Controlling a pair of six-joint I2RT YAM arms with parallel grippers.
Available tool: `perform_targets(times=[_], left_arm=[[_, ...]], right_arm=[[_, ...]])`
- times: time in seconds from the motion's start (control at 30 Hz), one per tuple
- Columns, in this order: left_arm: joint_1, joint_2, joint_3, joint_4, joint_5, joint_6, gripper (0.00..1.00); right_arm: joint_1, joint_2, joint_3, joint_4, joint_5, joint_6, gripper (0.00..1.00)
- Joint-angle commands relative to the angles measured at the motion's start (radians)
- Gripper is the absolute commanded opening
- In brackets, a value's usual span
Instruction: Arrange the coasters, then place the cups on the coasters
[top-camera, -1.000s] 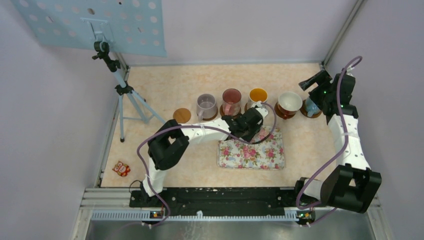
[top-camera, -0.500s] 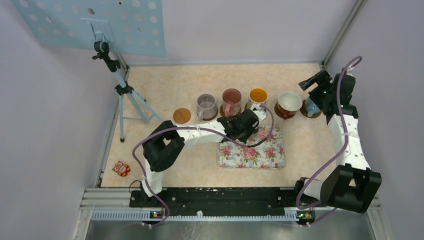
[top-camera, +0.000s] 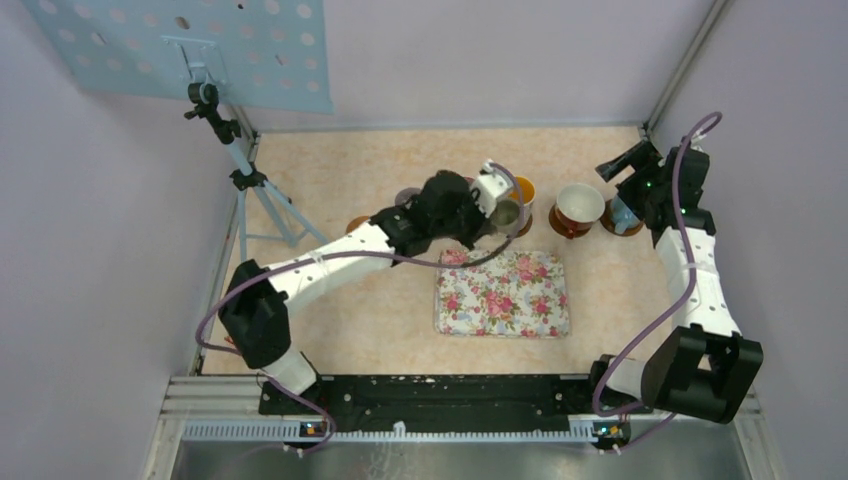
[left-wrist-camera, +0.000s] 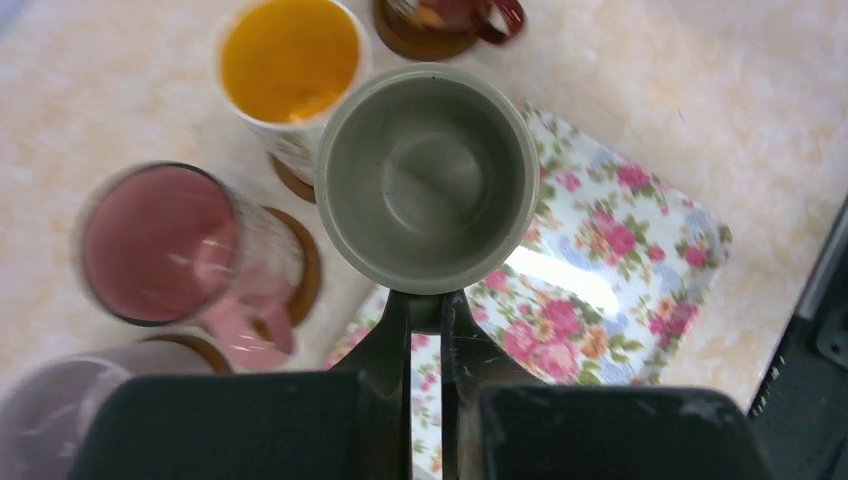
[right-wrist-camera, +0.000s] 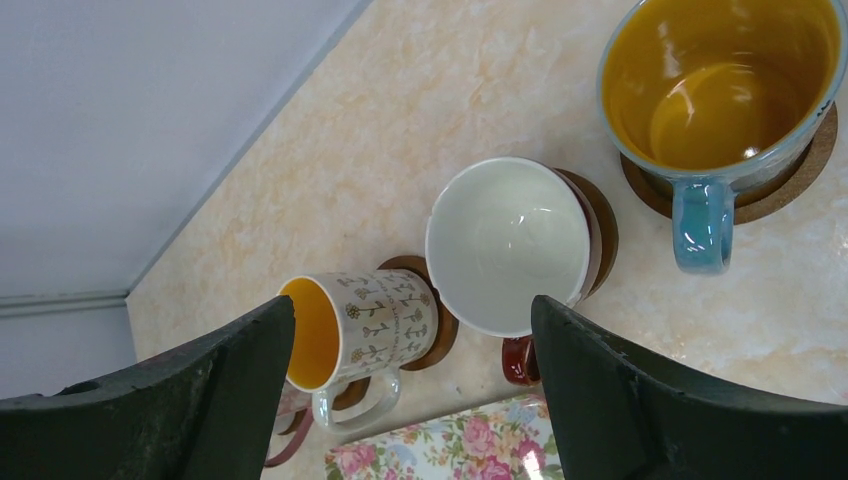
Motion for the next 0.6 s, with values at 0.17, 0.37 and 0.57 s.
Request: perform_targets(times=[0.17, 0.37, 0.57], left_arm=[[0.262, -0.091, 0.141, -0.021, 0.041, 0.046, 0.0], [0.389, -0.16, 0.064, -0.08, -0.075, 0.004, 0.0], [0.488, -0.246, -0.079, -0.072, -0.128, 0.003, 0.0]], right_arm=[[-0.014, 0.047, 0.048, 0.047, -0.029, -0.009, 0.87], [-0.014, 0.079, 0.065, 0.059, -0.038, 0.004, 0.87], [-0.014, 0.098, 0.076, 0.06, -0.045, 0.004, 0.87]])
